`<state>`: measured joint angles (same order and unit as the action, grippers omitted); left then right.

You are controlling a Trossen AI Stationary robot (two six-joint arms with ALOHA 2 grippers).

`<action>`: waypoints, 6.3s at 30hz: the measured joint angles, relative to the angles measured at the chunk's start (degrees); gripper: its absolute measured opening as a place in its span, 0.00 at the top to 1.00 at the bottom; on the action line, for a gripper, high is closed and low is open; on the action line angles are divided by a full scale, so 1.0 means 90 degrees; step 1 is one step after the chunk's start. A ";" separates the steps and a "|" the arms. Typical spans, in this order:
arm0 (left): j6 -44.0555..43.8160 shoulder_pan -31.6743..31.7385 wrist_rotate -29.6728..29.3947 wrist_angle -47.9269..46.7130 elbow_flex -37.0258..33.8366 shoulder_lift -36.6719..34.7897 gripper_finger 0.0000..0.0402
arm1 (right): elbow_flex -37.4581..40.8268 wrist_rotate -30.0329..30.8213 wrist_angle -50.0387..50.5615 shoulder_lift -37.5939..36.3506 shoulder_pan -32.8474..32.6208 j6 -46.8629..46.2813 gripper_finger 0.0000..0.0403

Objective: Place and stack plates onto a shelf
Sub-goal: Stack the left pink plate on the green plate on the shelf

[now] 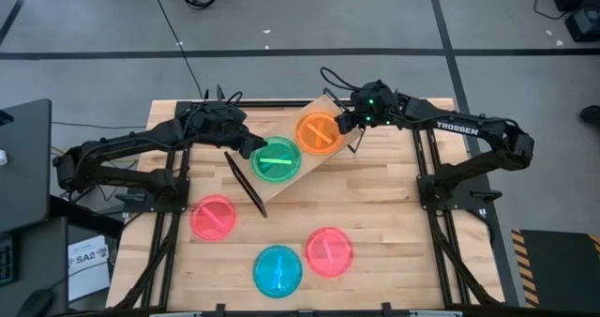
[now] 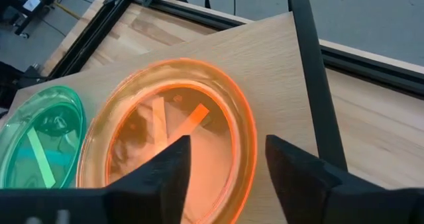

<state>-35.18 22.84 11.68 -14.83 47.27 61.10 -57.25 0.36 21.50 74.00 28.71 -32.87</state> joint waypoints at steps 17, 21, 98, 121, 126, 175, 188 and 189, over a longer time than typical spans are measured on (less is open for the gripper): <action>0.0824 -0.0001 -0.0006 0.0055 0.0000 0.0000 0.60 | 0.0000 0.0236 0.0002 -0.0002 0.0000 0.0011 0.32; 0.1032 0.0000 -0.0005 0.0384 0.0002 0.0000 0.60 | 0.0000 0.0236 0.0002 -0.0002 -0.0001 0.0011 0.33; -0.0723 -0.3210 -0.1600 -0.4962 -0.1757 -0.2992 0.60 | 0.0000 0.0233 0.0010 -0.0005 -0.0007 0.0011 0.32; -0.0639 -0.3221 -0.1567 -0.4415 -0.2480 -0.1524 0.60 | 0.0000 0.0233 0.0007 -0.0005 -0.0007 0.0184 0.32; -0.0639 -0.3219 -0.1830 -0.4413 -0.2480 -0.1246 0.60 | 0.0000 0.0233 0.0010 -0.0005 -0.0007 0.0183 0.32; -0.0119 -0.3221 -0.1462 -0.3500 -0.2455 0.0658 0.61 | 0.0000 0.0168 0.0010 -0.0005 -0.0007 0.0222 0.32; 0.0335 -0.3219 -0.1726 -0.4258 -0.1677 0.0682 0.65 | 0.0000 0.0168 0.0010 -0.0005 -0.0007 0.0222 0.32; 0.0387 -0.3219 -0.1773 -0.4253 -0.1629 0.0682 0.65 | 0.0000 0.0168 0.0007 -0.0005 -0.0007 0.0222 0.32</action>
<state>-31.70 -6.13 -4.27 -53.11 32.60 67.24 -57.25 1.87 21.56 73.95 28.64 -30.87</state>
